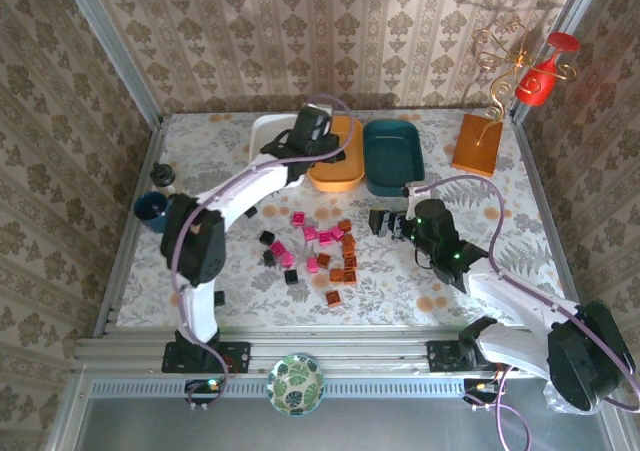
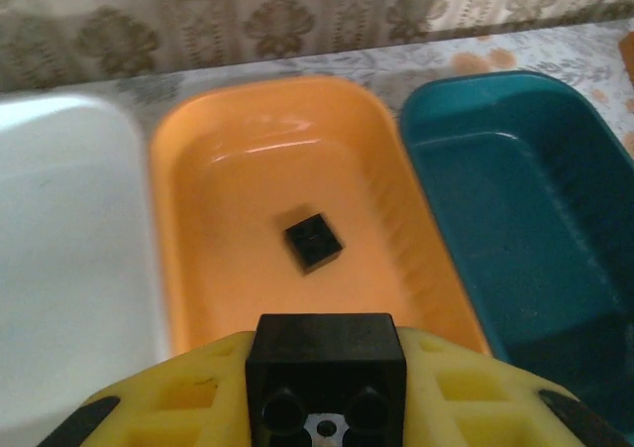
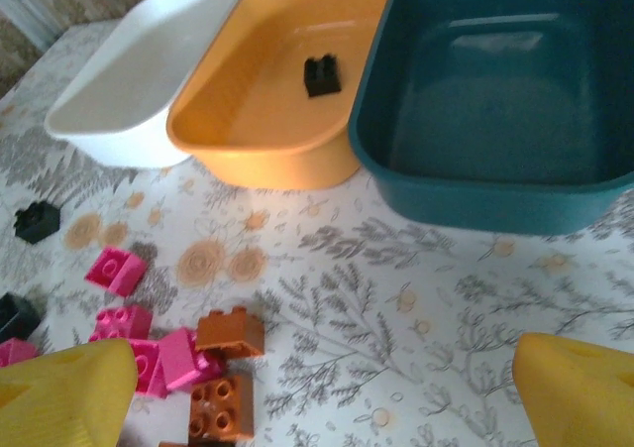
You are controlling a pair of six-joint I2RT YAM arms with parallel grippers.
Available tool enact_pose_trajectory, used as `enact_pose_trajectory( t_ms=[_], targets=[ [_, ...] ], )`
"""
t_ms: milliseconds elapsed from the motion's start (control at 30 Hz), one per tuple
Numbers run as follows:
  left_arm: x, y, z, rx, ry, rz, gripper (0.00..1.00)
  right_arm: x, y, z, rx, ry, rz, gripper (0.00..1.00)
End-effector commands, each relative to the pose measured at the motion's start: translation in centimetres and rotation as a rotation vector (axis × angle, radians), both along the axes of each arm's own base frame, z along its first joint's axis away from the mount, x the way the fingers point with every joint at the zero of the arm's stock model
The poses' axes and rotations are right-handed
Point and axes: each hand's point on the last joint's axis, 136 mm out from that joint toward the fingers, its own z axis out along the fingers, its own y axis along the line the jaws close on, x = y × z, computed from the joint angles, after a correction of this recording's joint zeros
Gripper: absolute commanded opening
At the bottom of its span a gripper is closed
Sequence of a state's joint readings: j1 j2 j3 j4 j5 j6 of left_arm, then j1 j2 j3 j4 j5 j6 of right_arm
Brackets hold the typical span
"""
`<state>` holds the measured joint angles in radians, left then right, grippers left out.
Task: Sort the legos into containers by color
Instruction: Place the lego in the container.
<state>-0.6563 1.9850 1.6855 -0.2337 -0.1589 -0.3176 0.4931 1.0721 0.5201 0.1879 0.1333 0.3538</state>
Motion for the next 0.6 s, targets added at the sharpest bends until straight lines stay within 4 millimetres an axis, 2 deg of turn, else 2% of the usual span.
enact_pose_trajectory(
  t_ms=[0, 133, 233, 333, 433, 500, 567],
  targets=[
    [1.7, -2.8, -0.9, 0.038, -0.009, -0.082, 0.32, 0.4, -2.1, 0.9, -0.048, -0.060, -0.096, 0.99],
    [4.1, -4.6, -3.1, 0.086, 0.000, -0.091, 0.32, 0.4, -2.5, 0.6, -0.055, -0.059, -0.116, 1.00],
    [6.3, -4.5, -4.7, 0.136, -0.001, -0.058, 0.35, 0.5, -2.1, 0.6, -0.051, -0.056, -0.100, 1.00],
    [7.8, -4.6, -5.4, 0.124, 0.017, -0.055, 0.43, 0.5, -1.9, 0.7, -0.046, -0.059, -0.089, 1.00],
    [8.0, -4.5, -4.7, 0.108, 0.032, -0.069, 0.59, 0.4, -1.9, 0.7, -0.046, -0.061, -0.085, 1.00],
    [7.3, -4.0, -3.5, 0.116, 0.030, -0.079, 0.69, 0.4, -1.6, 0.8, -0.043, -0.060, -0.073, 1.00],
    [6.0, -3.2, -1.8, 0.117, 0.024, -0.090, 0.73, 0.3, -1.1, 1.0, -0.041, -0.058, -0.051, 0.99]
  ],
)
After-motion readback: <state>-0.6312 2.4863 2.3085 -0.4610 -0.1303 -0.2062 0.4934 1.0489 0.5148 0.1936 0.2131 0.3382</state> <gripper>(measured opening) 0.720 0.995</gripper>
